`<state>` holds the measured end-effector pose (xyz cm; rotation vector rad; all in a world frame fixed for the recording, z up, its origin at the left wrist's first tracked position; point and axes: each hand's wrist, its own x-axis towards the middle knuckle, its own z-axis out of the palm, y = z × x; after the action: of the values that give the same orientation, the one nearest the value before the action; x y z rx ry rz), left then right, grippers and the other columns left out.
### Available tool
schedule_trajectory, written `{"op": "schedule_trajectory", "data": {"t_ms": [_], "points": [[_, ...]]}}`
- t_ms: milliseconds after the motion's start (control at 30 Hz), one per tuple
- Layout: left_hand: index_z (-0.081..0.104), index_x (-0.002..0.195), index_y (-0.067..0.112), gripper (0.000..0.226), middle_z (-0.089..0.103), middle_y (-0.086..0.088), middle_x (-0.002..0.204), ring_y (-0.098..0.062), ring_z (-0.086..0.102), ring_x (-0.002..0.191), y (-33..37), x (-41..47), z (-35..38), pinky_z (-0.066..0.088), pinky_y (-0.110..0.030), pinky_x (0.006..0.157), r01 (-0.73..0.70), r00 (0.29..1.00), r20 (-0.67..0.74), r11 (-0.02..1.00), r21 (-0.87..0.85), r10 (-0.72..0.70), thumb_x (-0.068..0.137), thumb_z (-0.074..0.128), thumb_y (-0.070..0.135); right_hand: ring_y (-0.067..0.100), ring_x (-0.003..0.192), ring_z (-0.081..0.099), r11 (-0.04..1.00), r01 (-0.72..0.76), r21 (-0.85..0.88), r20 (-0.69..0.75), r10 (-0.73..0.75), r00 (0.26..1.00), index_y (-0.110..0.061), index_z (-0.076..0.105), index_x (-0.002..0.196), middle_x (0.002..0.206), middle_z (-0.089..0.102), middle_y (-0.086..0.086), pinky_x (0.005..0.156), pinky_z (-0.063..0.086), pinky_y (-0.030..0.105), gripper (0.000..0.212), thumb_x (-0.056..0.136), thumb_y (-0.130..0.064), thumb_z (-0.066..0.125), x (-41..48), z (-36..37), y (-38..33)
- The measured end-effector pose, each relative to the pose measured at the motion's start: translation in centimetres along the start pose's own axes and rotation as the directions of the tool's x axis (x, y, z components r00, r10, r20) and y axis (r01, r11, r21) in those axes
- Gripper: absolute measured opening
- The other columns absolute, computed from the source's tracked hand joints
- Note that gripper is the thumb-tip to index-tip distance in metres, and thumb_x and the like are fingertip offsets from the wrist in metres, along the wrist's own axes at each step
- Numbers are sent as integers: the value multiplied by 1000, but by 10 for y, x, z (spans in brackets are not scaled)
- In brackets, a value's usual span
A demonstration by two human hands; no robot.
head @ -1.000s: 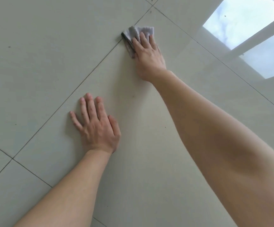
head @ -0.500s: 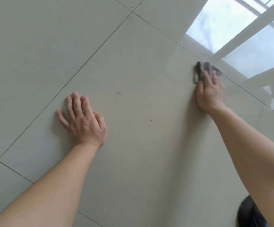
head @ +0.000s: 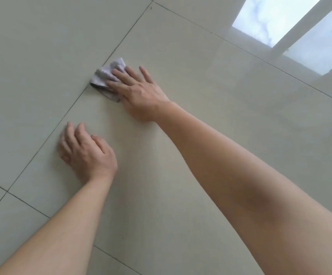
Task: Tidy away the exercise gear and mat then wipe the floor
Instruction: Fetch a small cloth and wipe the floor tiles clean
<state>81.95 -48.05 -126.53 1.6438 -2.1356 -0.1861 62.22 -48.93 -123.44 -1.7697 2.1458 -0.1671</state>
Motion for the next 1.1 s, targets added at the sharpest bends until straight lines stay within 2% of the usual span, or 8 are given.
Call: {"op": "schedule_trajectory", "data": {"t_ms": [100, 200, 333, 567, 667, 800, 967, 1100], "points": [[53, 126, 2, 44, 44, -22, 145, -42, 39, 133, 0, 0, 2, 24, -49, 111, -11, 1000, 28, 998, 58, 9, 90, 41, 24, 27, 155, 1, 939, -340, 48, -88, 343, 935, -34, 21, 157, 168, 6, -2, 124, -4, 48, 53, 105, -33, 29, -14, -31, 91], [51, 127, 3, 46, 41, -21, 146, -40, 35, 136, 3, 0, 2, 21, -46, 112, -21, 999, 47, 993, 117, 15, 89, 40, 27, 27, 155, -3, 748, -651, 128, -116, 663, 739, -31, 19, 158, 168, 3, 0, 125, -4, 45, 58, 102, -31, 30, -74, -49, 170], [49, 128, 4, 47, 38, -20, 149, -40, 32, 138, 3, 0, 1, 19, -48, 114, -21, 996, 84, 988, 155, 8, 89, 37, 27, 25, 155, 1, 639, -726, 254, -151, 767, 623, -27, 24, 158, 168, 8, 2, 125, 0, 41, 57, 101, -28, 31, -165, -23, 160], [52, 128, 3, 47, 40, -21, 148, -41, 35, 137, 3, 1, -3, 21, -45, 113, -10, 994, 110, 992, 128, -4, 90, 40, 27, 33, 152, 16, 983, -138, 121, -119, 153, 981, -22, 39, 152, 163, 28, 6, 124, 8, 44, 60, 92, -19, 42, -206, 62, -31], [51, 133, -1, 49, 35, -25, 150, -44, 33, 138, 0, -4, -13, 19, -41, 114, -18, 987, 159, 997, 69, 7, 93, 39, 25, 31, 153, 11, 970, 225, 87, 79, -232, 969, -21, 36, 153, 164, 25, 6, 125, 1, 41, 59, 94, -19, 33, -235, 78, -75], [49, 134, -2, 47, 31, -28, 151, -47, 32, 136, -1, -45, -48, 20, -38, 112, -53, 964, 263, 998, 45, 40, 93, 40, 19, 29, 153, 15, 914, 405, 26, 161, -404, 901, -21, 37, 154, 164, 25, 5, 124, 7, 41, 57, 97, -19, 28, -284, 74, -41], [41, 144, 5, 53, 22, -21, 158, -41, 23, 142, 2, -126, -110, 20, -49, 115, -178, 736, 675, 976, 123, 50, 95, 41, 27, 37, 147, 29, 980, -116, -164, 147, 141, 979, -16, 31, 155, 163, 26, 9, 112, 35, 48, 67, 90, -4, 43, -358, 26, 50], [32, 151, 15, 53, 6, -10, 164, -28, 6, 150, 31, -149, -173, 15, -47, 118, -241, 457, 880, 935, 260, -127, 102, 36, 36, 41, 125, 43, 826, -499, -261, 366, 563, 741, -9, 37, 147, 151, 37, 17, 95, 43, 47, 58, 90, -4, 50, -375, -45, 61]]}}
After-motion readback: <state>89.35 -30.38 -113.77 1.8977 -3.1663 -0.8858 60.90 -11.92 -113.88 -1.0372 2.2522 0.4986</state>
